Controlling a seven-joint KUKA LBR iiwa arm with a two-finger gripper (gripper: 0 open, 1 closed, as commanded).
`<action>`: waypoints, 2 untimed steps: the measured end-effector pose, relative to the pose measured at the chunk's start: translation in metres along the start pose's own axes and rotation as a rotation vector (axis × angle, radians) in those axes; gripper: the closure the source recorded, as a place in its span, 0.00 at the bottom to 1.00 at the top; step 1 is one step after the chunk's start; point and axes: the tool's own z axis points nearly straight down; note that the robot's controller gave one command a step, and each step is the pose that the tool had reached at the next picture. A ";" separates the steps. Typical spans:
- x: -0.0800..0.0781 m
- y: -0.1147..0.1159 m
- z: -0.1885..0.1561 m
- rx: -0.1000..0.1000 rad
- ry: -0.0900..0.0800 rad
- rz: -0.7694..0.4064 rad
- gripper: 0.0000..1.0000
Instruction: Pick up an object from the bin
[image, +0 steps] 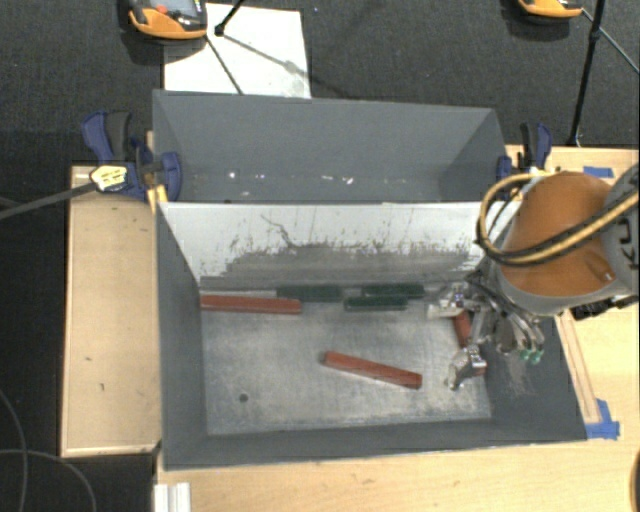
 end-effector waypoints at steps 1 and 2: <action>0.000 0.000 0.000 0.000 0.000 -0.001 0.00; 0.024 0.029 0.071 0.000 -0.012 -0.114 1.00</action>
Offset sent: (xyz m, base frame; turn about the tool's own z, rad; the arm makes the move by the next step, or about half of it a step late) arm -0.0280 0.0291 -0.0755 -0.1167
